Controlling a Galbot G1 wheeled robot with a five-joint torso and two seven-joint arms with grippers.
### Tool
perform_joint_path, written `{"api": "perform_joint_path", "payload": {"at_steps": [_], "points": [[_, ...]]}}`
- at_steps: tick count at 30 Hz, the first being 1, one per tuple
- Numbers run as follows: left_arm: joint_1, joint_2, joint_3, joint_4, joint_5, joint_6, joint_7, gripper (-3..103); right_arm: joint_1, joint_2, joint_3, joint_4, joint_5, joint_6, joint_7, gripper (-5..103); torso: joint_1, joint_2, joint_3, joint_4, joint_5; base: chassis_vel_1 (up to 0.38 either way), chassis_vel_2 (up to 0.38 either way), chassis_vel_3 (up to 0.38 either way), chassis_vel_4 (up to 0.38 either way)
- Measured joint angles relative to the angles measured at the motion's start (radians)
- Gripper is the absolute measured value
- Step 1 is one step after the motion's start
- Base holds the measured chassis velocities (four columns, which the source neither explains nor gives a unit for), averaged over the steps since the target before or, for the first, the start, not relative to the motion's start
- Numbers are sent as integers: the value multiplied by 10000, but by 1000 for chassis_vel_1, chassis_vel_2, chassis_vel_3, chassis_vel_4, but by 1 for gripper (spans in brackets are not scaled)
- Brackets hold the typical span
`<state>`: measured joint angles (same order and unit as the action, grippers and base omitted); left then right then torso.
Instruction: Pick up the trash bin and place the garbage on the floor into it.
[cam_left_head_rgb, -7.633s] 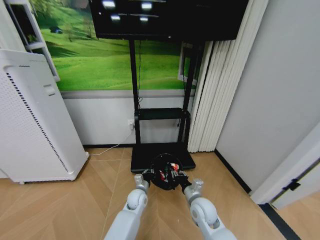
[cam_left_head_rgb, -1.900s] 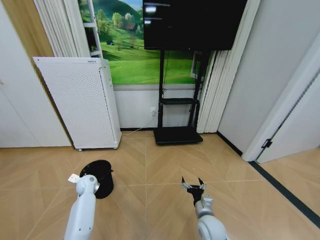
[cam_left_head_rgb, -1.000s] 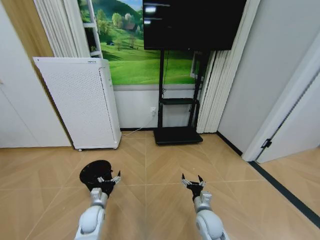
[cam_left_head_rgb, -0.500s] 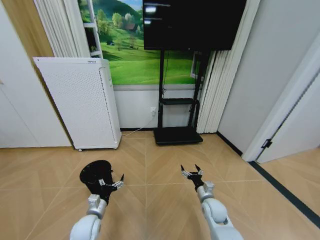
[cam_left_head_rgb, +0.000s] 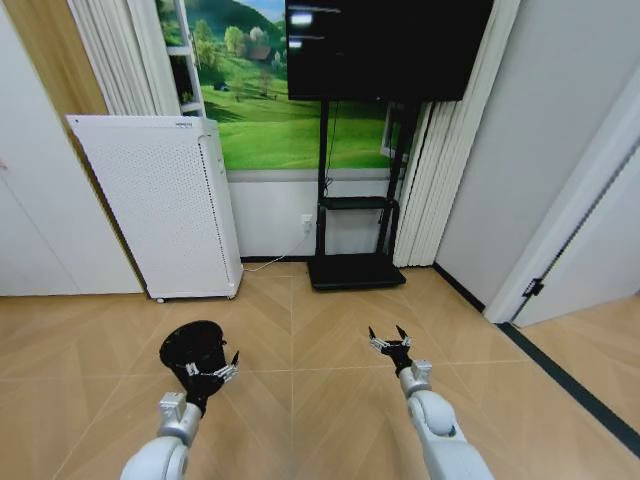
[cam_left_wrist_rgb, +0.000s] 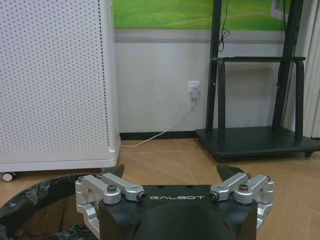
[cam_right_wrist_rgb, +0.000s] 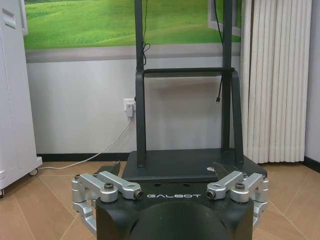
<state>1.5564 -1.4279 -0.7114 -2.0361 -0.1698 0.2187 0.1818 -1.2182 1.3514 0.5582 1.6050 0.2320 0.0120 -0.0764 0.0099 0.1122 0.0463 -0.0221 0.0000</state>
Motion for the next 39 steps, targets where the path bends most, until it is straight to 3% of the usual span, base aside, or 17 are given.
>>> {"api": "perform_joint_path", "payload": {"at_steps": [10,22,39], "points": [[-64,63,-10,47,22,-51,54,100,-101,-53,130,86,60,-22,12,100,54,295,242,1,0,0,0,0,0],[-280,-17,-25,196,36,-56,-397,100,-476,-4,467,360,120,-55,44,100,172,789,613,1,1,0,0,0,0],[-383,-12,-40,230,-156,97,-507,100,-426,-83,641,425,207,-117,53,100,376,1480,1100,1,0,0,0,0,0]]}}
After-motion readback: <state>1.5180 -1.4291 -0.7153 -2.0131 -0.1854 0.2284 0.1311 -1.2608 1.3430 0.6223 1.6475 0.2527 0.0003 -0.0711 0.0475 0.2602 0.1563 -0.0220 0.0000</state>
